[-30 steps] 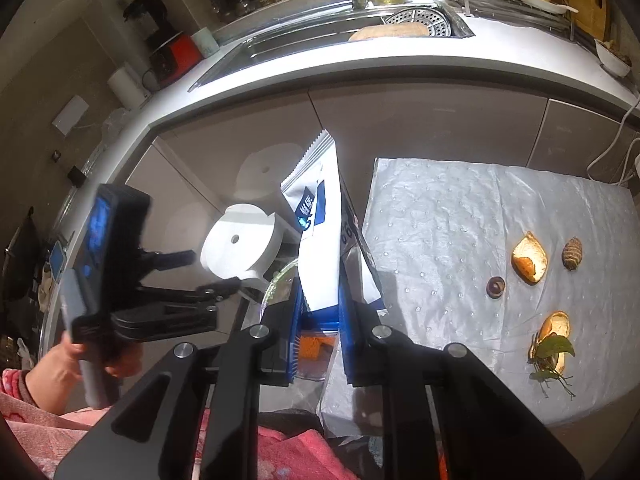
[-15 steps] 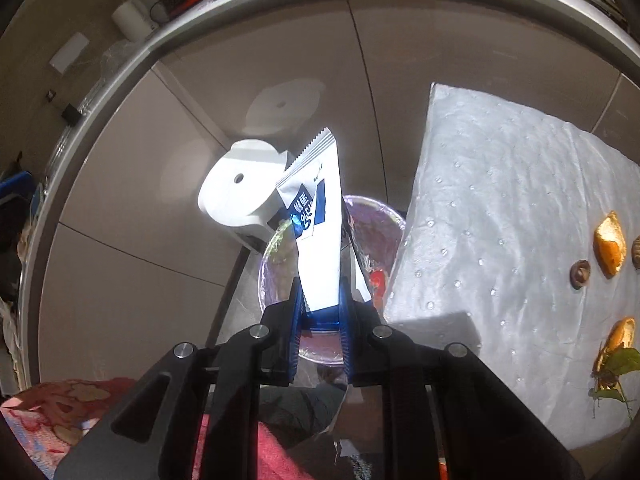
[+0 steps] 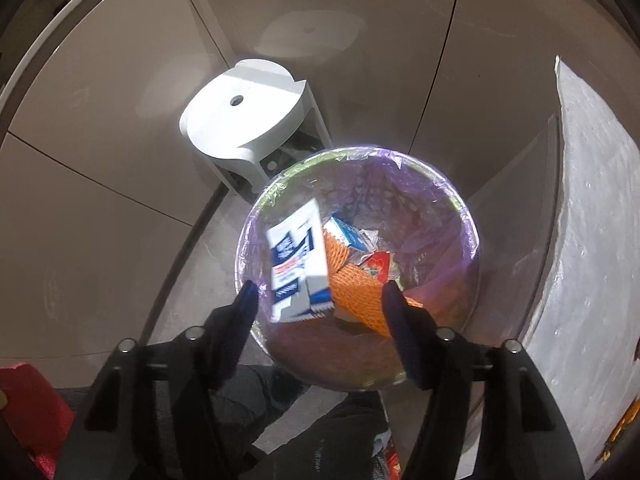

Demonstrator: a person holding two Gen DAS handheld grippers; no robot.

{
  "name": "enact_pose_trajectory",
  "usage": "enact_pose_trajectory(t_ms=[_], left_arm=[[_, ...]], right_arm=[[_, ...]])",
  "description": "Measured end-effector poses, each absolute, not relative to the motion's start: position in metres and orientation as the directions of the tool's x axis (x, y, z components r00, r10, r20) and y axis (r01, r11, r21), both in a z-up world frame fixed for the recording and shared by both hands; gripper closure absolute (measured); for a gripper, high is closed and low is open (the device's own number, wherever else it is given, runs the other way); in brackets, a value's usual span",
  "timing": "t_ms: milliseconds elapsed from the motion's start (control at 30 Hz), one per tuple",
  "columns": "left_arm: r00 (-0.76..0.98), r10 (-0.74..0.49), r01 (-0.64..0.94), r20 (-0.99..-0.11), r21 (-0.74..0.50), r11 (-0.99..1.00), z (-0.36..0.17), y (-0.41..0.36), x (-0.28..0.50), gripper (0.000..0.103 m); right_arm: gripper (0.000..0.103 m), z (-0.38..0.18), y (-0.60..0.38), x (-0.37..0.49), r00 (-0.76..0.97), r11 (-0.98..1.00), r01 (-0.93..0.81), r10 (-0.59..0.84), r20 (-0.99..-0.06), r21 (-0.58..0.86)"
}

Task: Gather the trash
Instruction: 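Move both tools back over the table toward the peels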

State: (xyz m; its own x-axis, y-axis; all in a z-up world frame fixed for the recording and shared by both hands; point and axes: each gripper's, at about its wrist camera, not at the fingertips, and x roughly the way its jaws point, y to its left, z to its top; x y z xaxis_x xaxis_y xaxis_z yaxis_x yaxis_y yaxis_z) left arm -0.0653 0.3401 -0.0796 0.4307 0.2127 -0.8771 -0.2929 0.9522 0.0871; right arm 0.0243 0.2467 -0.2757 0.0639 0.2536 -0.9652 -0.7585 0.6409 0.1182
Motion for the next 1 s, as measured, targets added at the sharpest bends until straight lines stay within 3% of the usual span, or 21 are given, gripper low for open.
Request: enact_pose_trajectory(t_ms=[267,433,567,800,1000], left_arm=[[0.470,0.159,-0.246,-0.868,0.044,0.968,-0.073,0.325,-0.054,0.017],[0.500,0.082,-0.144,-0.862,0.011,0.990,-0.072,0.296,-0.028,0.014],[0.503,-0.008,-0.024,-0.864,-0.023,0.999,-0.081,0.255,0.003,0.014],[0.466,-0.212,0.176,-0.859,-0.145,0.974,-0.115,0.160,0.076,0.014],[0.379,-0.225,0.298,-0.898,-0.113,0.948,-0.167,0.074,0.140,0.014]], right_arm=[[0.016,-0.195,0.185,0.041,0.209,0.727,-0.664,0.404,-0.890,0.174],[0.002,-0.126,0.090,0.056,0.427,0.863,-0.485,0.373,-0.824,0.139],[0.002,-0.100,0.005,0.068,0.529,0.948,-0.302,0.258,-0.808,0.105],[0.002,-0.098,-0.111,0.075,0.564,0.994,-0.074,0.109,-0.819,0.081],[0.002,-0.094,-0.171,0.073,0.556,0.999,-0.012,0.048,-0.830,0.050]])
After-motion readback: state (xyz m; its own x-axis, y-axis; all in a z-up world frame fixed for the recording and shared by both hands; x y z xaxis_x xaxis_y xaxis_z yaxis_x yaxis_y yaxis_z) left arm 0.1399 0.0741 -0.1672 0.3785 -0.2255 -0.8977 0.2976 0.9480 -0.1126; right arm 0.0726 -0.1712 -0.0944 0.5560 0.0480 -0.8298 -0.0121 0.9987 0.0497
